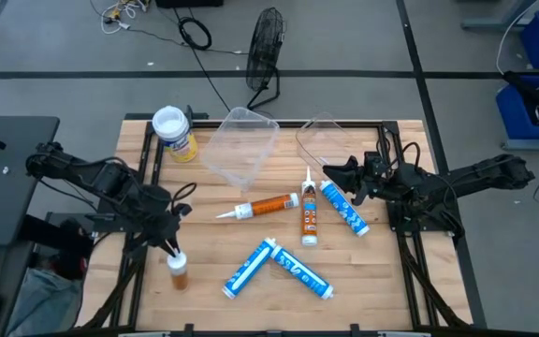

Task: Pick & place silicon tubes, Sealant and Lysol wipes
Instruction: Put the bottom orange sealant into the left transparent bin

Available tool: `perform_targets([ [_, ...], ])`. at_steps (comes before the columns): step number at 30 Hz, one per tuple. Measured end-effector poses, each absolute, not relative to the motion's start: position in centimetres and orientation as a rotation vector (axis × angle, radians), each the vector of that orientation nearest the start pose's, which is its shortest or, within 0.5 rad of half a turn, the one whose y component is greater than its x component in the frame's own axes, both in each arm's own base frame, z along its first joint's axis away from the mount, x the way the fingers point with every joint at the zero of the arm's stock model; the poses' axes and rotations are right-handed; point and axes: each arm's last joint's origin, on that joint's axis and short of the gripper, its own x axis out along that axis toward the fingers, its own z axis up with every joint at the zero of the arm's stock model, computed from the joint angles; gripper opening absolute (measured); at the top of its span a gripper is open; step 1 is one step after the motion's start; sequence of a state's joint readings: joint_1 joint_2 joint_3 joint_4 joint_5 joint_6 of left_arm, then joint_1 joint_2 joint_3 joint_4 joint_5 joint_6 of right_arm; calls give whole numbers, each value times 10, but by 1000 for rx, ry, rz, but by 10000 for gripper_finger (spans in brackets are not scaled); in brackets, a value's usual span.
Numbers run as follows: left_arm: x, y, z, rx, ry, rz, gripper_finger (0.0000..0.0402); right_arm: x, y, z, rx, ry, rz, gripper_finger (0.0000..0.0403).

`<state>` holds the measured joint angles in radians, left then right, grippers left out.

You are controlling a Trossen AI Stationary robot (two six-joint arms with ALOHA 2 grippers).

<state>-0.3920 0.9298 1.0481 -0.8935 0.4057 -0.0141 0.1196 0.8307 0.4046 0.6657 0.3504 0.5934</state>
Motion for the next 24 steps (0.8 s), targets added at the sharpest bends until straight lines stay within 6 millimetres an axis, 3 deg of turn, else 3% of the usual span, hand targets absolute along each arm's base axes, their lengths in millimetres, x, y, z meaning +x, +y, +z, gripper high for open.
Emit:
perform_targets([
  [12, 148, -67, 360, -28, 587, -659, 29, 182, 12, 274, 646, -293, -155, 84],
  [19, 132, -47, 414, 39, 362, -501, 28, 182, 12, 274, 668, -295, -149, 84],
  [24, 123, -29, 446, 103, 249, -250, 27, 182, 12, 274, 669, -295, -149, 84],
])
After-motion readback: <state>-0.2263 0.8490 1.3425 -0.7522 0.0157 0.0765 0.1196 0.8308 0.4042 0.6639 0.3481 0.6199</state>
